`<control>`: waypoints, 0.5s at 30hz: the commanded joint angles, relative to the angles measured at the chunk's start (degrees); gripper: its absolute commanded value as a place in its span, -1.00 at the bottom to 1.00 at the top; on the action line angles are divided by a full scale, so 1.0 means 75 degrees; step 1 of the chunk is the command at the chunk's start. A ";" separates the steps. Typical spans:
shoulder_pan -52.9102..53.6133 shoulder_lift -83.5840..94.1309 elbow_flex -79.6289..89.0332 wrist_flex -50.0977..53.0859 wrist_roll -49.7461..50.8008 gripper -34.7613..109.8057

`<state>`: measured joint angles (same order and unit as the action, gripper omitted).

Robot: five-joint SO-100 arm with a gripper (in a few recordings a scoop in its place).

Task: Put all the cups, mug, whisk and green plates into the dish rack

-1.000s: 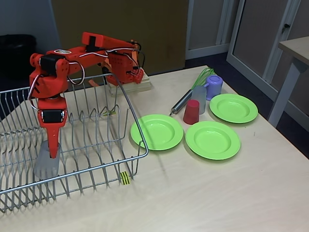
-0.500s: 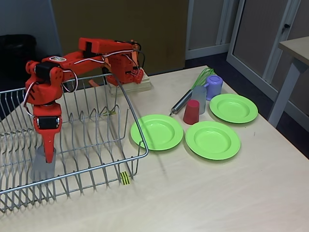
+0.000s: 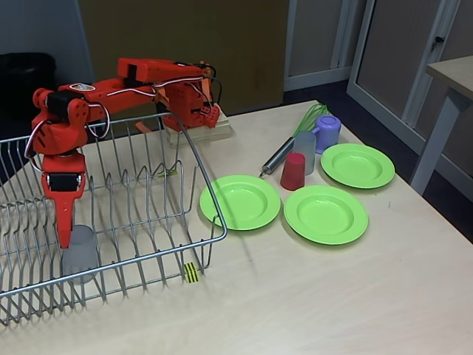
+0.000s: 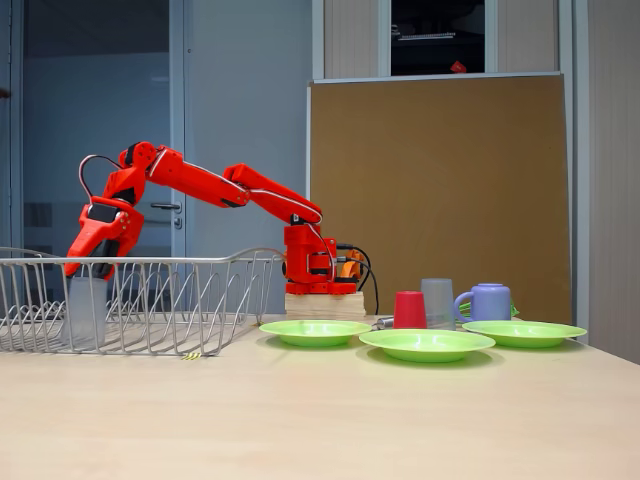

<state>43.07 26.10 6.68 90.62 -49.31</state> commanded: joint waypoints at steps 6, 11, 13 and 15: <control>-0.0035 0.1031 -0.0012 0.0211 -0.0047 -0.05; -0.0363 0.2496 0.1230 0.0164 -0.0012 -0.06; -0.0574 0.3152 0.1723 0.0258 0.0105 -0.09; -0.0926 0.3773 0.2180 0.0457 0.0352 -0.12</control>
<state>38.76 44.82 19.51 92.29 -48.08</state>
